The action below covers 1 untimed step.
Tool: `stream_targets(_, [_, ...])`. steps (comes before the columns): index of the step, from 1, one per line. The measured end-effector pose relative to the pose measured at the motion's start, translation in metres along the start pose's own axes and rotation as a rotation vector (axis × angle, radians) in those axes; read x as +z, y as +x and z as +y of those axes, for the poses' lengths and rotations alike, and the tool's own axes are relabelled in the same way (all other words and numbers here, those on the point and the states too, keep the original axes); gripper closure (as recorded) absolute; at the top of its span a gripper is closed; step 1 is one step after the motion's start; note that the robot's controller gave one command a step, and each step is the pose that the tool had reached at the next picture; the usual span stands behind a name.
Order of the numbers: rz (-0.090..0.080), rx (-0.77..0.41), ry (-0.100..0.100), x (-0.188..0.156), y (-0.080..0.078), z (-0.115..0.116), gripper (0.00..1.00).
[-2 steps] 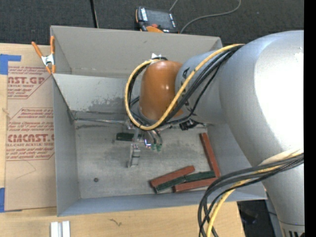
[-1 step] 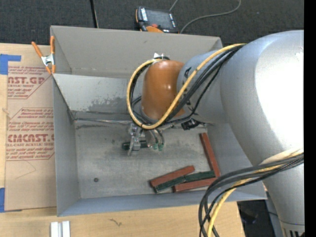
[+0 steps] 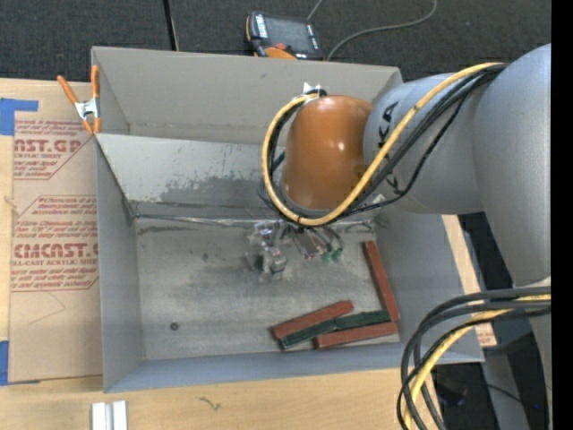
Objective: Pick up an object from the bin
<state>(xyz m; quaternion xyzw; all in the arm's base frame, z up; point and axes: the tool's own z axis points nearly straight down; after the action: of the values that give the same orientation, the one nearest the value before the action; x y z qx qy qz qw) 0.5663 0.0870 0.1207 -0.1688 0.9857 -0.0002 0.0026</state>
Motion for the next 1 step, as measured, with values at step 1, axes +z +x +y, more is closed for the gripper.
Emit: stream_targets(1, [0.005, -0.320, 0.000, 0.0073, 0.0380, -0.0760, 1.00])
